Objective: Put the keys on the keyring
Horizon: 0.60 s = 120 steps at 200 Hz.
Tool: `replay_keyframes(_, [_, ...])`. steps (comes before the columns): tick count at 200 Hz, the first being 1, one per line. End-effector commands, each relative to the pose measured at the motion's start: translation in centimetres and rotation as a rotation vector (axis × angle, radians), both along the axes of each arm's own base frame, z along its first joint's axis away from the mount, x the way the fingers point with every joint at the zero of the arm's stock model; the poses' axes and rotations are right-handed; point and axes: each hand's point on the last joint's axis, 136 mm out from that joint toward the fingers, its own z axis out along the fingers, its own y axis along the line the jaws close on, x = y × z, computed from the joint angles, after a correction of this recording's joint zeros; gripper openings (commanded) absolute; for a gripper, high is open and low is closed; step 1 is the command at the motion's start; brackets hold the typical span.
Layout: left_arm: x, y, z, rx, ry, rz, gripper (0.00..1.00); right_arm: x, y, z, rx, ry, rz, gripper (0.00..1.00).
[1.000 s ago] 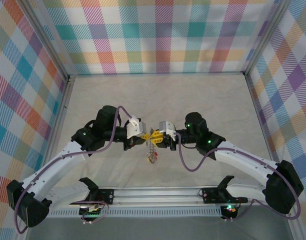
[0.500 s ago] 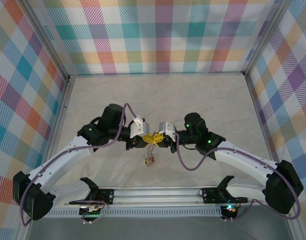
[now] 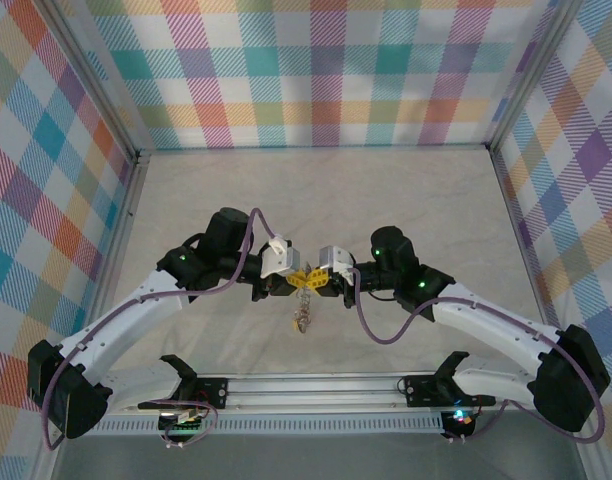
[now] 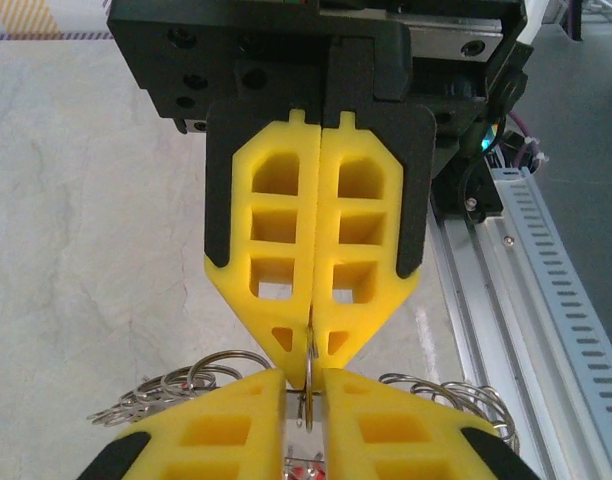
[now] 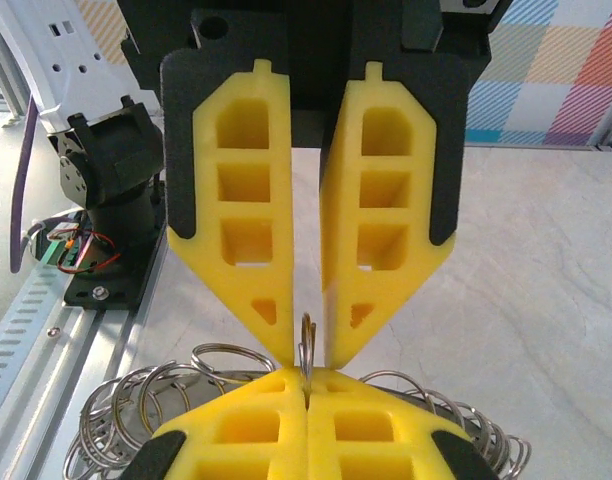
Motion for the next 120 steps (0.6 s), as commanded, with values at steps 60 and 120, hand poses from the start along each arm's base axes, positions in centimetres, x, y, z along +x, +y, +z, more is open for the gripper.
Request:
replay_keyframes(60, [-1.2,0.0,0.8,-0.042,-0.059,-0.060,0.00,-0.8,-0.1,2.7,0.080,-0.071,0.033,0.00])
replay_keyframes(120, [0.3,0.1,1.5,-0.110,-0.136,0.048,0.00,-0.8,-0.5,2.7,0.070,-0.090,0.015,0.38])
